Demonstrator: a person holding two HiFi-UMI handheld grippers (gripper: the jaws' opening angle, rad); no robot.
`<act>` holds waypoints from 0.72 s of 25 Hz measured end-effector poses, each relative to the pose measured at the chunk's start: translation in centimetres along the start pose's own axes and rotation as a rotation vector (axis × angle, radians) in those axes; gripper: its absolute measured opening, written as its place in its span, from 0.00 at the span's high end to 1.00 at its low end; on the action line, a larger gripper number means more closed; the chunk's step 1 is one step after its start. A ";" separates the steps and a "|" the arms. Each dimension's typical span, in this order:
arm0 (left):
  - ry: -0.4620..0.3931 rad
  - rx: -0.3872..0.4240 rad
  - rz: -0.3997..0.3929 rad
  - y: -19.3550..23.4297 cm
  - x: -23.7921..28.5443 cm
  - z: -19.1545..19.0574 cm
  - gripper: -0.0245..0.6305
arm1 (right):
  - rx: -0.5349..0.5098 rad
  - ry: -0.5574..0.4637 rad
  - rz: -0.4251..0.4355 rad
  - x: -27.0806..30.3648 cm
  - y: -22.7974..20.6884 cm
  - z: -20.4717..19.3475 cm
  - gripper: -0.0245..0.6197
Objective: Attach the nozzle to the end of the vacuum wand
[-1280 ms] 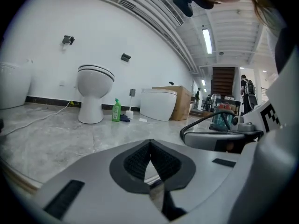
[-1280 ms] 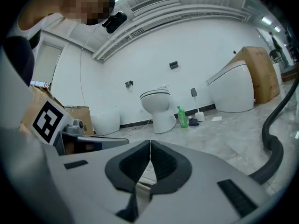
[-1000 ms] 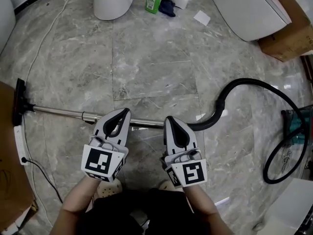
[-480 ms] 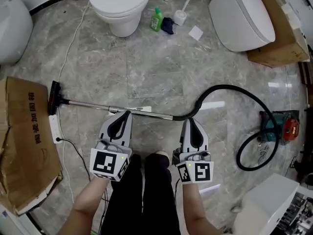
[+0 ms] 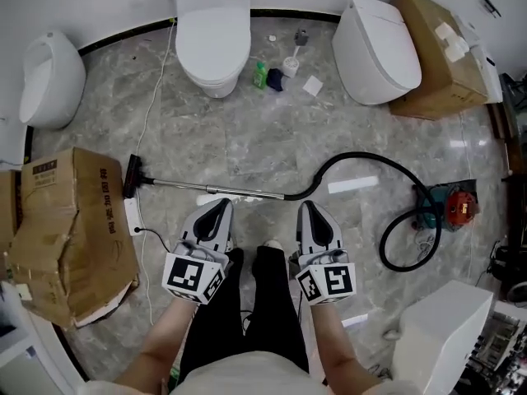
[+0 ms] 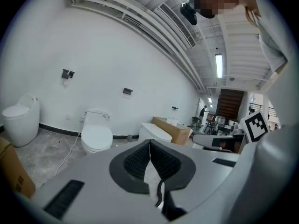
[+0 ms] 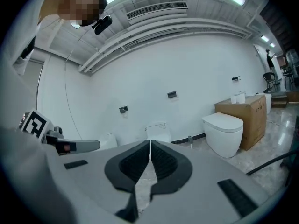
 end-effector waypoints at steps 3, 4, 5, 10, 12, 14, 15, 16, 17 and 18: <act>0.010 0.028 -0.024 -2.3 -1.6 2.7 0.95 | -0.057 0.030 -0.008 -1.7 0.5 2.9 0.93; 0.020 0.042 -0.026 -2.9 -2.1 3.1 0.95 | -0.076 0.032 -0.013 -2.4 0.8 3.7 0.93; 0.032 0.050 -0.025 -3.5 -2.6 3.2 0.95 | -0.084 0.028 -0.015 -3.1 0.9 4.4 0.93; 0.038 0.061 -0.028 -6.1 -4.2 3.4 0.95 | -0.043 -0.007 -0.018 -6.2 1.2 6.5 0.94; 0.032 0.070 -0.031 -6.4 -4.4 3.4 0.95 | -0.050 -0.019 -0.039 -6.7 1.3 6.8 0.94; 0.032 0.075 -0.050 -6.4 -4.4 3.6 0.95 | -0.045 -0.036 -0.065 -6.9 1.2 7.2 0.94; 0.034 0.081 -0.061 -6.4 -4.4 3.5 0.95 | -0.042 -0.042 -0.076 -6.9 1.2 7.2 0.94; 0.037 0.089 -0.072 -6.5 -4.4 3.4 0.95 | -0.042 -0.045 -0.086 -7.1 1.2 7.1 0.94; 0.040 0.095 -0.080 -6.6 -4.5 3.2 0.95 | -0.043 -0.046 -0.093 -7.2 1.2 7.0 0.94; 0.042 0.100 -0.086 -6.8 -4.6 3.1 0.95 | -0.044 -0.047 -0.097 -7.4 1.2 7.0 0.94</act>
Point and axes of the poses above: the fingertips, and each gripper's own axes: x forward along the fingers, y to its left, z out of its top, the point moved 2 cm from there along -x, backward along the fingers, and after that the axes turned 13 degrees about -x, right-handed, at the moved point
